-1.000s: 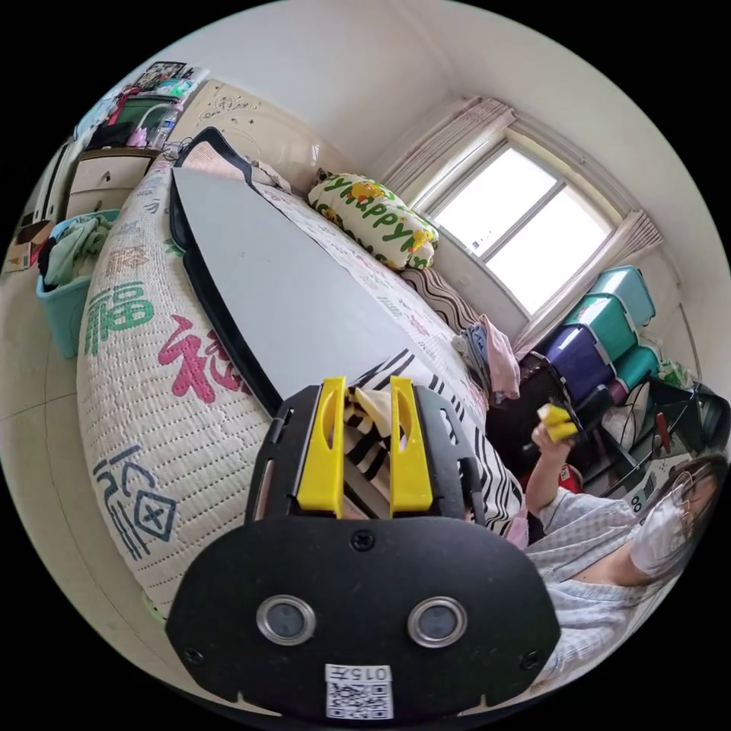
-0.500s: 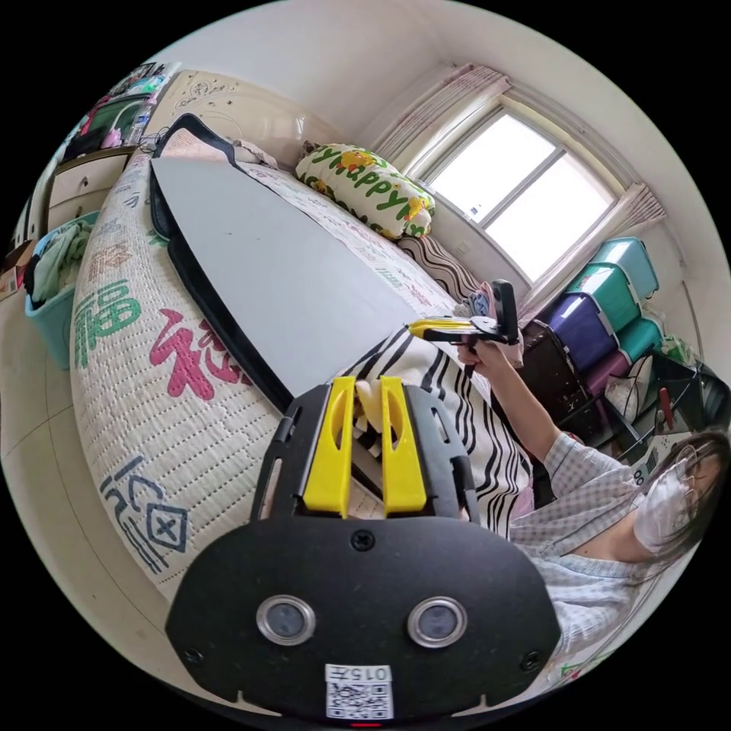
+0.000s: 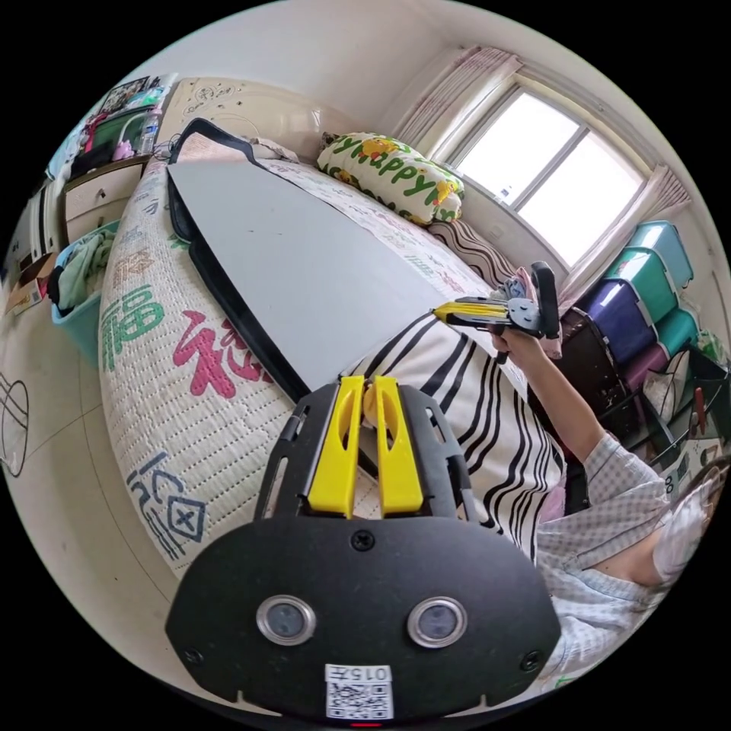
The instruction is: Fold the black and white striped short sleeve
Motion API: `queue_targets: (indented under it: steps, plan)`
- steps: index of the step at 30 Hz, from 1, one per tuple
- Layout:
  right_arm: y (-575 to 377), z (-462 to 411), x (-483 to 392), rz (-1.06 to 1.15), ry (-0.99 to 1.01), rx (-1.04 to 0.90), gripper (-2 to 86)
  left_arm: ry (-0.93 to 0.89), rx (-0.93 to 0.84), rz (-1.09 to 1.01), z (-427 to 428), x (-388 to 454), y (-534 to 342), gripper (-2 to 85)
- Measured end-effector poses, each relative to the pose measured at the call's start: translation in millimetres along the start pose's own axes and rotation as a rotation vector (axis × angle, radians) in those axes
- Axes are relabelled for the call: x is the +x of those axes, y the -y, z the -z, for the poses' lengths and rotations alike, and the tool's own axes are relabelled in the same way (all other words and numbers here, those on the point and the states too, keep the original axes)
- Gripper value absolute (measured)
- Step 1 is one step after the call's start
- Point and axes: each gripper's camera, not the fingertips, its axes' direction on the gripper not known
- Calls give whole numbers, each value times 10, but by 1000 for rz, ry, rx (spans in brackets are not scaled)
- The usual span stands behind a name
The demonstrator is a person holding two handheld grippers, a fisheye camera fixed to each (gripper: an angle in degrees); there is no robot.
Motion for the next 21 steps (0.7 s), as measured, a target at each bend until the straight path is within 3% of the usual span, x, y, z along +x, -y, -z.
queue_targets:
  steps: [3,6,14,19,21]
  plan:
    - [-169,293,-82,5,-2,72,4,-45,11,18,13,-34,-18,14]
    - [-558,758,-433,173,141,197,26,-81,18,34,21,-53,-33,14]
    - [-1735,1212,-1839,509,678,303,80,-76,31,37,48,91,-84,14]
    - [-2083,972,-2478,582,316,276,74,-77,49,51,71,180,-146,10]
    - [-2147,1006,-2508,569,287,319,40,-69,67,50,100,231,-163,7]
